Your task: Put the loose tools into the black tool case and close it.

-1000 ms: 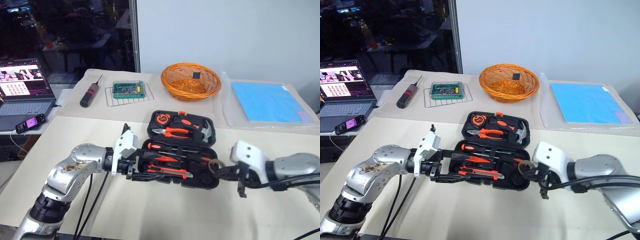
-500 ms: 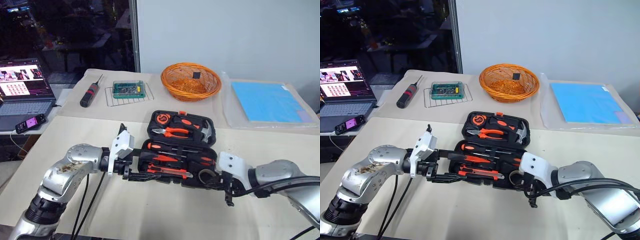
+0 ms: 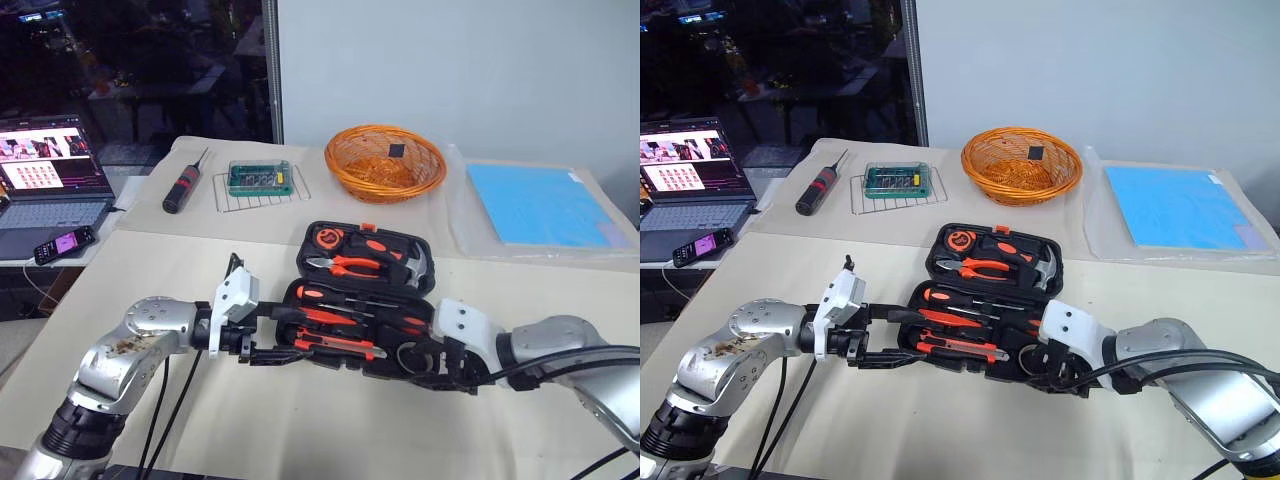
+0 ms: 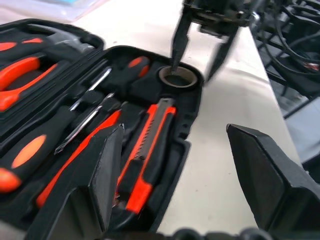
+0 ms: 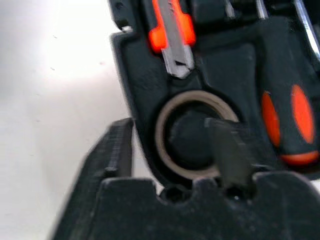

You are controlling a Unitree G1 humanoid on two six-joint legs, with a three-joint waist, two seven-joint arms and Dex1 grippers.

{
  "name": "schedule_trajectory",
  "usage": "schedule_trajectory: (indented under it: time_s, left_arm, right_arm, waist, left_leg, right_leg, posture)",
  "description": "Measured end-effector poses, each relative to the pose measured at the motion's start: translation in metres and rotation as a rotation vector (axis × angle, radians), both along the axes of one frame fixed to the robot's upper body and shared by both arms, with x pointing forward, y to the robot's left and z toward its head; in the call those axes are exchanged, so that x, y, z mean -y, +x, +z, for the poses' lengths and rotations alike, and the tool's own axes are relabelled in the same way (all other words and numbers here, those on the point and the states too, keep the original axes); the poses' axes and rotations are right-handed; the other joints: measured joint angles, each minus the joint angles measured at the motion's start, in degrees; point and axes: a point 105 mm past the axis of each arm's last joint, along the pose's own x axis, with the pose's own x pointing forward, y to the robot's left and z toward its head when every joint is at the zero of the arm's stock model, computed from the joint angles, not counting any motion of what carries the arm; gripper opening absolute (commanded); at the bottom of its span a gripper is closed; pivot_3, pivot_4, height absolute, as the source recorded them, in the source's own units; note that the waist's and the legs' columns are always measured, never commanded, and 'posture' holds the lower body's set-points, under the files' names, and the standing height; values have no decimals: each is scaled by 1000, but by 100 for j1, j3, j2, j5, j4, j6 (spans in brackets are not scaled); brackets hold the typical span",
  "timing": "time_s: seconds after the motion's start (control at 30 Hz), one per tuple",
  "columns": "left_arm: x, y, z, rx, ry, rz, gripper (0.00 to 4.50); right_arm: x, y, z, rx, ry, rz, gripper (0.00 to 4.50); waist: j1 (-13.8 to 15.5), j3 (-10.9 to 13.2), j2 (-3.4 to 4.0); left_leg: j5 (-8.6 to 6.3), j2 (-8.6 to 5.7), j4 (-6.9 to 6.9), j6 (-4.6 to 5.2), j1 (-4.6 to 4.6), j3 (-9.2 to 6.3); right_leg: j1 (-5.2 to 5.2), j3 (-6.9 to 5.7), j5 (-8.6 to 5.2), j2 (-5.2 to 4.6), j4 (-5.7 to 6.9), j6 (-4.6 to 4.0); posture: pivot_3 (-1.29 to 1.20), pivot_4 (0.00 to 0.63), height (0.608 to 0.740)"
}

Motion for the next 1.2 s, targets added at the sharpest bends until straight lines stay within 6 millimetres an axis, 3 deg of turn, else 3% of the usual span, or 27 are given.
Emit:
schedule_trajectory:
  time_s: [0.1, 0.17, 0.27, 0.37, 0.53, 0.63, 0.67, 0.77, 0.97, 1.0, 1.2]
  left_arm:
    - [-1, 19, 4, -38, -82, 142, 3516]
    - [-2, 42, 14, -59, -132, 284, 3516]
    - [-4, 72, 22, -109, -134, 444, 3516]
    - [-4, 102, 23, -190, -112, 568, 3516]
    - [19, 151, 17, -340, -70, 711, 3516]
    - [21, 169, 11, -391, -49, 762, 3516]
    - [21, 175, 8, -399, -38, 787, 3107]
    - [18, 184, -1, -407, -8, 834, 2462]
    - [22, 186, -3, -440, -26, 796, 208]
    - [20, 185, -4, -451, -25, 796, 26]
    - [15, 186, -4, -476, -51, 798, 26]
  right_arm:
    - [-1, 7, 22, 91, 138, -83, 3330]
    - [5, 19, 41, 209, 215, -214, 3330]
    - [20, 41, 54, 280, 197, -403, 3330]
    - [32, 67, 62, 236, 235, -551, 3330]
    - [57, 117, 51, 114, 248, -828, 3330]
    - [63, 132, 39, 49, 235, -902, 3330]
    - [64, 138, 34, 25, 228, -922, 2939]
    - [66, 147, 18, -35, 193, -956, 2294]
    - [57, 152, 13, -55, 190, -914, 167]
    - [57, 153, 13, -52, 193, -913, 0]
    - [50, 157, 14, -49, 249, -894, 0]
  waist:
    - [17, 2, -3]
    - [37, 11, -22]
    - [21, 12, -23]
    - [-10, 14, -27]
    - [-23, 16, -30]
    - [-47, 17, -30]
    - [-60, 16, -30]
    - [-83, 17, -30]
    - [-128, 17, -30]
    - [-126, 17, -30]
    - [-162, 17, -31]
  left_leg:
    - [0, -1, 5, 1, 2, -7]
    - [4, 0, 10, -6, 4, -13]
    - [10, -4, 12, -9, 1, -7]
    - [18, -6, 13, -7, 6, -4]
    - [49, -16, -3, -43, -6, 7]
    - [57, -20, -31, -57, -12, 17]
    - [59, -20, -40, -60, -14, 18]
    - [60, -21, -50, -62, -28, 18]
    - [59, -18, -33, -61, -23, 15]
    - [57, -19, -33, -60, -20, 14]
    - [61, -15, -32, -67, -11, 10]
  right_leg:
    - [9, 2, 11, 0, 2, 18]
    - [12, 1, 27, 7, 4, 36]
    - [7, 5, 39, 7, 6, 34]
    - [12, 4, 45, 15, 9, 30]
    - [-3, 3, 44, 19, 9, 36]
    - [-16, 4, 40, 22, 2, 43]
    - [-17, 2, 40, 26, 3, 44]
    - [-23, -8, 38, 28, -3, 48]
    - [-15, -10, 37, 20, -6, 55]
    - [-15, -10, 37, 17, -4, 55]
    - [-16, -9, 45, 17, 12, 43]
  posture:
    - [0, 150, 740]
    - [0, 150, 740]
    - [0, 150, 740]
    - [0, 150, 740]
    - [0, 150, 740]
    - [0, 150, 740]
    - [0, 150, 740]
    - [0, 150, 740]
    - [0, 150, 740]
    - [0, 150, 740]
    - [0, 150, 740]
